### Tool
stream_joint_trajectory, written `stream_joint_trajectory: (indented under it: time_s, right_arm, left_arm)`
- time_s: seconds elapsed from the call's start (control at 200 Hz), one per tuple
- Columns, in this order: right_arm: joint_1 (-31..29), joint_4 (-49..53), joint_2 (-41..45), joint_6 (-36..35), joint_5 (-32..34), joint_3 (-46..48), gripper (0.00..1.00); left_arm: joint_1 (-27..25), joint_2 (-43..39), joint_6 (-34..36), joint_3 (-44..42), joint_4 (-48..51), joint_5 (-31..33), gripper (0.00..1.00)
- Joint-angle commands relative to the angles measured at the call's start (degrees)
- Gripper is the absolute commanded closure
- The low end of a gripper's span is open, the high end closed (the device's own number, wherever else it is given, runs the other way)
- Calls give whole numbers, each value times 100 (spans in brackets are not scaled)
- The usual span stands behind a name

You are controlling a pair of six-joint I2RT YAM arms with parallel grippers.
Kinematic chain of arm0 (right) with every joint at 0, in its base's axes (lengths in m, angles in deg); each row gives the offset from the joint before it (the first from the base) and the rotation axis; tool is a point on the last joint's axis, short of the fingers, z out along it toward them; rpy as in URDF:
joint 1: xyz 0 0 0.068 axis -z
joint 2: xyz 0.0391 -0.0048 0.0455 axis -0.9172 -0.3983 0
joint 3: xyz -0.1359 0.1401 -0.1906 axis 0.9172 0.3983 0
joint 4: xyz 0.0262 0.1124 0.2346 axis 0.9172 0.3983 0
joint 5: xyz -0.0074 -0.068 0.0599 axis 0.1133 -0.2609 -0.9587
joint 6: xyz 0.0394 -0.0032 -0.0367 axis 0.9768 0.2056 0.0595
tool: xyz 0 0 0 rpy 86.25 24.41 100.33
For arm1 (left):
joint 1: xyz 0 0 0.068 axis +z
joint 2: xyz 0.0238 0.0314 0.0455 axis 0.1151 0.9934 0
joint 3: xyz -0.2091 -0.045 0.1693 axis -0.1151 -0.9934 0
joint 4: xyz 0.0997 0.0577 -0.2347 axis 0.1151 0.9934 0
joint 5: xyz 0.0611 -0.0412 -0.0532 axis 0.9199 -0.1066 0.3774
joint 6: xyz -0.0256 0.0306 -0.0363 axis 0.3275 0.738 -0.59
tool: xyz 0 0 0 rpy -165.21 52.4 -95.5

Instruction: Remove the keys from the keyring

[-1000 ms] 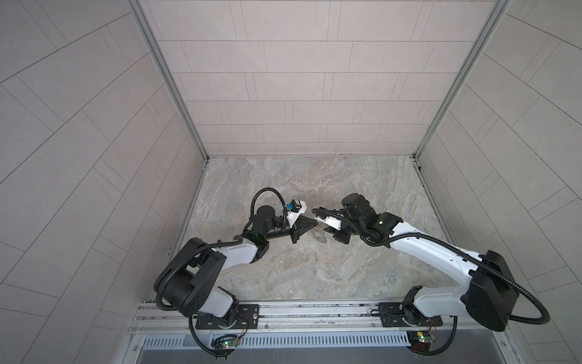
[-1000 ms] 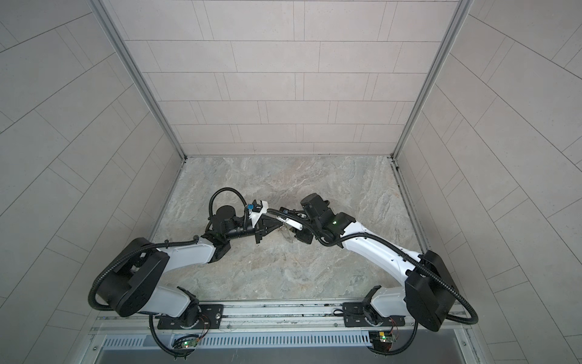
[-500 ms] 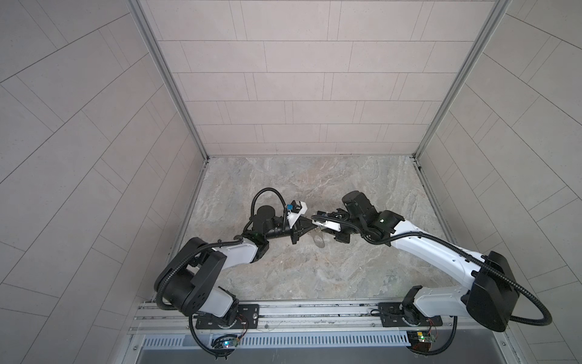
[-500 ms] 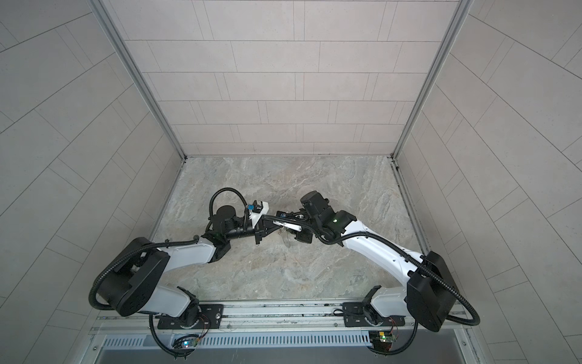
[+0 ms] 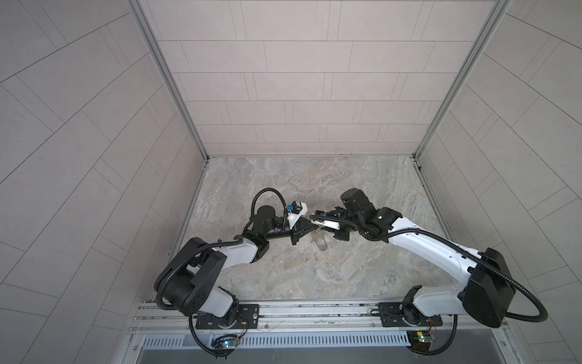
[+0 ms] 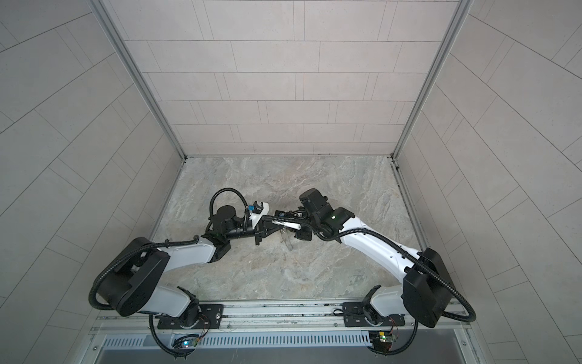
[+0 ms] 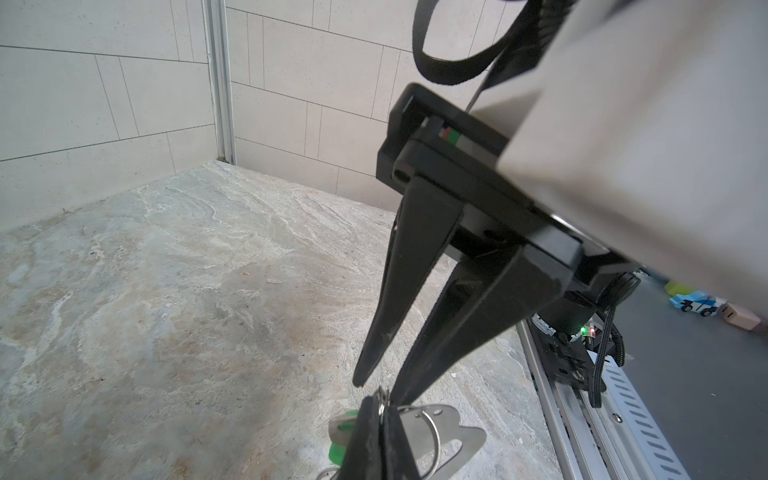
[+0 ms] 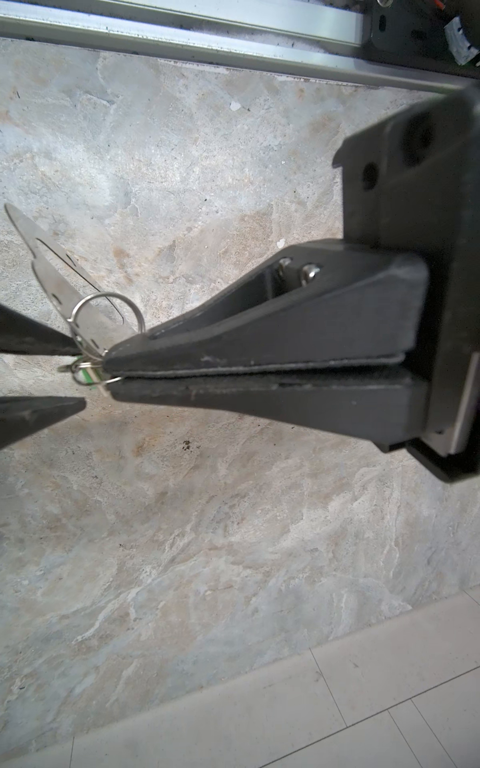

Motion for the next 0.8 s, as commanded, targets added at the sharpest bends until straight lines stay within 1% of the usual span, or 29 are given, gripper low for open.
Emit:
stream_joint_trajectory:
  time_s: [0.0, 0.29, 0.57, 0.651, 0.746, 0.796]
  right_arm:
    - [51, 185, -115, -90, -222, -205, 80]
    - [122, 462, -283, -224, -598, -372, 83]
    - [130, 618, -244, -187, -568, -442, 96]
    - [136, 840, -302, -179, -564, -576, 100]
    - [141, 1207, -380, -172, -598, -770, 100]
    - [132, 1370, -402, -179, -624, -848, 100]
  left_arm:
    - [-35, -40, 84, 154, -101, -169, 100]
    - [-44, -37, 119, 159, -61, -183, 100]
    - [-46, -116, 288, 159, 205, -158, 100]
    - [-44, -256, 505, 153, 505, -45, 100]
    - [-54, -553, 984, 186, 1204, 288, 91]
    - [-74, -762, 1332, 263, 1765, 498, 90]
